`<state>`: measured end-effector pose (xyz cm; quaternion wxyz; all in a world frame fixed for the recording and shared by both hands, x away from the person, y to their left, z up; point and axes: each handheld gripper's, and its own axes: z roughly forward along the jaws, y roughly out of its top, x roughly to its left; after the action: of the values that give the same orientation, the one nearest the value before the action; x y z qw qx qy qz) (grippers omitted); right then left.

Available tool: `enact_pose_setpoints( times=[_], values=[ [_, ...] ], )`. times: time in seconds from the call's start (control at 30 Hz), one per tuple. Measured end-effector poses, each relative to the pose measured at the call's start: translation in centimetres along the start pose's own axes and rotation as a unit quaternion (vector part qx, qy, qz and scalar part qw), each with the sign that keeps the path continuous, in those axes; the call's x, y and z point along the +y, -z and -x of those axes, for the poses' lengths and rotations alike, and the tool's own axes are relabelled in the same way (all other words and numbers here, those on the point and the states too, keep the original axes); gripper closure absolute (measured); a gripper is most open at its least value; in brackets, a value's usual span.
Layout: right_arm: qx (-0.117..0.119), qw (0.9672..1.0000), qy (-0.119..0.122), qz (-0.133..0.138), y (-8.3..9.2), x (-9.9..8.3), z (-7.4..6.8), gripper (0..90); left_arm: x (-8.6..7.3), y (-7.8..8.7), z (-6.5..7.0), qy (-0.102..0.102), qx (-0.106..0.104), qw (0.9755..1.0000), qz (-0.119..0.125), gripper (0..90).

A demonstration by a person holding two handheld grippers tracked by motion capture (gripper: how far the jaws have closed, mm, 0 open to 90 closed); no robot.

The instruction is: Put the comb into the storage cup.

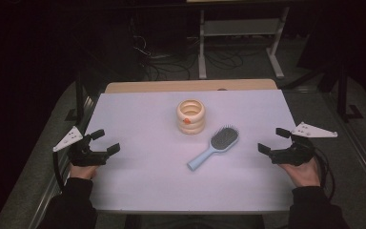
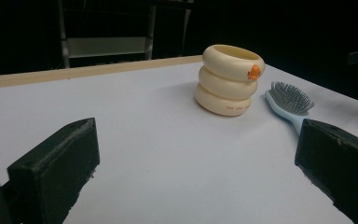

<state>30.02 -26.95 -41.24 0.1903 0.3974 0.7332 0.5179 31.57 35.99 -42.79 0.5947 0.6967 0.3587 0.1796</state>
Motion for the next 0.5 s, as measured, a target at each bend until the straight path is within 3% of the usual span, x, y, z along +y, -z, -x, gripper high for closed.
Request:
enact_pose_setpoints(
  times=[0.5],
  values=[
    [-0.003, 1.0, 0.002, 0.002, 0.12, 0.05, -0.15, 0.0, -0.06, 0.09, 0.13, 0.002, -0.001, 1.0, 0.004, 0.0]
  ],
)
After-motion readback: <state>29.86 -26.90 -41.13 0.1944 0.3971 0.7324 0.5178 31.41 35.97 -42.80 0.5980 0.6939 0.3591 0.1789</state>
